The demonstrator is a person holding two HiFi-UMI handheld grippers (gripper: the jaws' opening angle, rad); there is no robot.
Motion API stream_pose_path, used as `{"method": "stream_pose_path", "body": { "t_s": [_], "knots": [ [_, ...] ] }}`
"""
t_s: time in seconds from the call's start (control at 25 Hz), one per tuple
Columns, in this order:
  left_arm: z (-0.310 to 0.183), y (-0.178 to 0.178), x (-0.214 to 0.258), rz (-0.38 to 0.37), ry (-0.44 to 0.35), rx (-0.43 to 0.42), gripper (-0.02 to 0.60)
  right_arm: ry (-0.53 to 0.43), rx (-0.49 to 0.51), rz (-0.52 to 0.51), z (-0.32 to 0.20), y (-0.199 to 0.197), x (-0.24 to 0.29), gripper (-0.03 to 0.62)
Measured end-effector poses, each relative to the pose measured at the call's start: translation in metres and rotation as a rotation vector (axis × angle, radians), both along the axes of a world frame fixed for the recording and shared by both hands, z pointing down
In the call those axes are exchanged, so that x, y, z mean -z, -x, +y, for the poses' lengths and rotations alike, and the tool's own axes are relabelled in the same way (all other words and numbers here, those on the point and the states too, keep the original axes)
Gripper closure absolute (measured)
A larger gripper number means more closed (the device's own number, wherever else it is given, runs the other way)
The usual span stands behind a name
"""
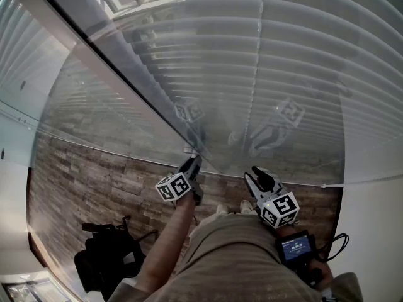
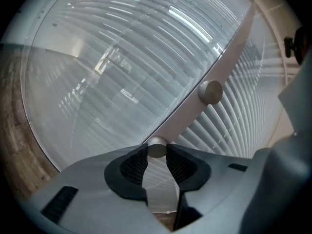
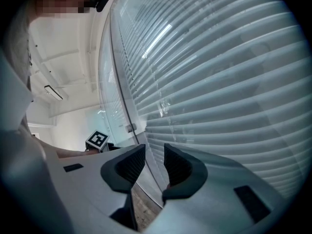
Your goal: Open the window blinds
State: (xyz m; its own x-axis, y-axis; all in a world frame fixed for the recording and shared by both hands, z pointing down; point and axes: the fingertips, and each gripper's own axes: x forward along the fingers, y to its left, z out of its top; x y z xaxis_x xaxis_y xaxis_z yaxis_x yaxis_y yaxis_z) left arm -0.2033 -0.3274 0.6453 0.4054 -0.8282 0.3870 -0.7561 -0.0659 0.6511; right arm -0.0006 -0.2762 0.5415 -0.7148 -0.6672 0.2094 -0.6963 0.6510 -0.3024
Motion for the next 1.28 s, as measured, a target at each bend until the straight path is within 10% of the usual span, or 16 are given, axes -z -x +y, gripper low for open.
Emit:
{"method": "stream_pose_path", "body": {
  "t_s": [0.36,0.72,0.84,1.12,1.28],
  "knots": [
    [-0.002,-0.002,0.004,0.276,-0.030,0.036,0.448,-0.002,0.001,0.003,0.002,0.000,0.000,0.468],
    [-0.003,-0.001,0.002,0.391,-0.051,0.040,0.448,-0.004,0.000,0.000,0.005,0.001,-0.001,0.468],
    [-0.003,0.002,0.002,0.216,-0.079,0.027,0.413,-0.003,-0.001,0.000,0.006,0.001,0.001,0.468],
    [0.006,0.008,-0.007,-0.546,-0.101,-0.109,0.341,0.003,-0.014,-0.001,0.003,-0.002,0.000,0.468],
    [0.004,0.008,0.004,-0.753,-0.149,-0.128,0.341,0.001,-0.013,0.000,0.003,-0.003,0.002,0.468]
  ]
}}
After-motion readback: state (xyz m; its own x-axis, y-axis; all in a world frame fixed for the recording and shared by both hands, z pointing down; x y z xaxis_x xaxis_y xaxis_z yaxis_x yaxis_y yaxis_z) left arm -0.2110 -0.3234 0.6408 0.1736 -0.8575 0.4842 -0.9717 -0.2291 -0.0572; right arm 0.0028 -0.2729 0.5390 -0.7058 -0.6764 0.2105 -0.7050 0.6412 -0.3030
